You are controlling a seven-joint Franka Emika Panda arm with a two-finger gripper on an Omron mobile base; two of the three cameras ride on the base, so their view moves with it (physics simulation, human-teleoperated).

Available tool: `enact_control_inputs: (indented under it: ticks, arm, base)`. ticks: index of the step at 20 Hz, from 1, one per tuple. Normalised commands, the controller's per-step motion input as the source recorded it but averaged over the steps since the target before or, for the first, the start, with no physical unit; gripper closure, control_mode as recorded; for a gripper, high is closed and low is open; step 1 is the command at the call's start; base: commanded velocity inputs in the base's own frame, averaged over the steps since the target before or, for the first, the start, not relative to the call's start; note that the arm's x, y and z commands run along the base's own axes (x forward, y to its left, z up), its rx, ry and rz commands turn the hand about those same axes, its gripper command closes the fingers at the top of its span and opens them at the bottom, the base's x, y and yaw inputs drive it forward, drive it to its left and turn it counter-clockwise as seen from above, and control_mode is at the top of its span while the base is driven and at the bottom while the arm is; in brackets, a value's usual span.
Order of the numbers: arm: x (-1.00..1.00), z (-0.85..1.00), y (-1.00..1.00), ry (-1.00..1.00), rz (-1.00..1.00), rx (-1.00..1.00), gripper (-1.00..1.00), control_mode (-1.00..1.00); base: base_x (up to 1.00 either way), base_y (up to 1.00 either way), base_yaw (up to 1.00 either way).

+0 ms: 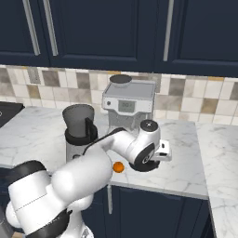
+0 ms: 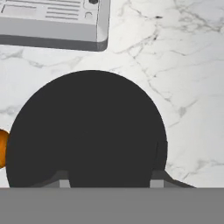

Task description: Open the blender lid, put the tangerine in the blender, close the lid, and start the blender.

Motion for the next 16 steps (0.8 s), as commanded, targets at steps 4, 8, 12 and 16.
enact_control_inputs:
  ticks: [4, 8, 12, 16]
  arm:
    - [0.54, -0.5, -0.15, 0.06, 0.0, 0.0, 1.0, -1.0]
    - [0.22, -0.27, -0.06, 0.01, 0.01, 0.0, 1.0, -1.0]
    - [0.0, -0.03, -0.13, 0.0, 0.01, 0.01, 1.0, -1.0]
    - [0.0, -0.16, -0.05, 0.0, 0.03, 0.02, 1.0, -1.0]
  base:
    - [0.0, 0.0, 0.0]
    - [0.0, 0.0, 0.0]
    - [0.0, 0.0, 0.0]
    - [0.0, 0.0, 0.0]
